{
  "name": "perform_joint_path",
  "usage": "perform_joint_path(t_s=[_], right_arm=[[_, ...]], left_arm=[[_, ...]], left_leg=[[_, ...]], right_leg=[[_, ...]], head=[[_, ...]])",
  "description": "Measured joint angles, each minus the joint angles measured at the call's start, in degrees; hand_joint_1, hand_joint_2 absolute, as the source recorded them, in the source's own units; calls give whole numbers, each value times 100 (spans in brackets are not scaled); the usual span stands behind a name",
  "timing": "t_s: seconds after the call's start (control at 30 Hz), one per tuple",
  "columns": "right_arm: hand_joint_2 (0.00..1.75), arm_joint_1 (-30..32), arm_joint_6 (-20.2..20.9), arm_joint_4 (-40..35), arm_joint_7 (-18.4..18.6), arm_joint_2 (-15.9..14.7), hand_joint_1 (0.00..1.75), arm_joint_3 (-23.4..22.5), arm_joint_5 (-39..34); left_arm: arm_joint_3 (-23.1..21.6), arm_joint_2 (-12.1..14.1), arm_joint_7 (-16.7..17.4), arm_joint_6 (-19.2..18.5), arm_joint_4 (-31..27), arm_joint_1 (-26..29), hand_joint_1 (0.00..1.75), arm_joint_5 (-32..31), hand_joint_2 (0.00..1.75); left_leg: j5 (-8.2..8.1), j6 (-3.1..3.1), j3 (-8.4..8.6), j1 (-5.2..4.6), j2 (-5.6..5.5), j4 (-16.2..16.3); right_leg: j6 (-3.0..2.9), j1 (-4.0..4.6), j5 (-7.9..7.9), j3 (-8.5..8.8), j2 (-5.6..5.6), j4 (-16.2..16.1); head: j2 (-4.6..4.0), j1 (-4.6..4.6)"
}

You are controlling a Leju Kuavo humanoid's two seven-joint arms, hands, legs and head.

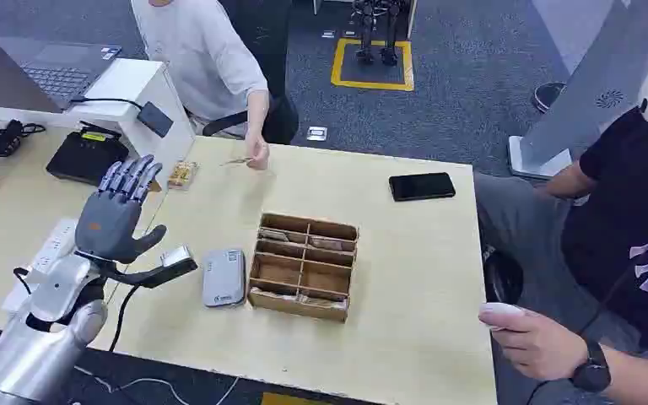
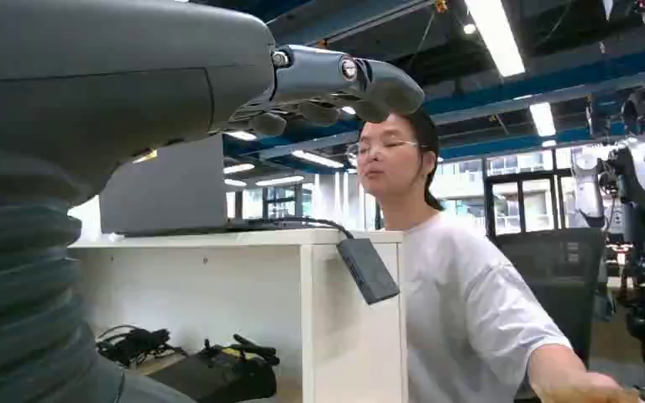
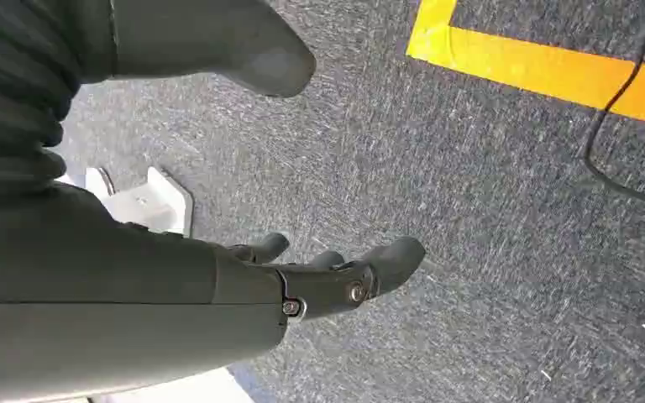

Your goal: Pass the card to the sensor for recognition and then transmit it.

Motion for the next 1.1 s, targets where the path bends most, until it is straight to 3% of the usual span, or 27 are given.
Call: perform_joint_path(t_s=[0.43, 0.83, 0.87, 0.9, 1.1], right_arm=[[175, -33, -18, 157, 0, -50, 0, 11, 2], [175, -166, -433, 590, -79, -199, 0, 22, 59], [175, -167, -442, 614, -50, -212, 0, 22, 46], [175, -162, -452, 636, -29, -234, 0, 17, 24], [175, -150, -485, 723, 133, -321, 0, 2, -7]], left_arm=[[2, -42, 13, 0, 68, 2, 0, -2, 175], [55, -175, 15, 9, 68, 94, 0, 158, 175], [85, -203, 2, 24, 68, 145, 42, 190, 175], [109, -240, -15, 61, 68, 214, 175, 208, 175], [138, -339, -129, 124, 68, 535, 175, 332, 175]], left_leg=[[0, 0, 0, 0, 0, 0], [0, 0, -1, -1, 0, 0], [0, 0, 0, -3, 0, 0], [0, 0, 0, -4, 0, 0], [-1, 1, -3, -4, 1, 0]], right_leg=[[0, 0, 0, 0, 0, 0], [0, -1, 0, 1, 0, 0], [0, -2, 0, 1, 0, 0], [0, -3, 0, 0, 1, 0], [0, -3, -1, -3, 0, -1]], head=[[0, -2], [0, 0], [0, -2], [0, -2], [0, -2]])
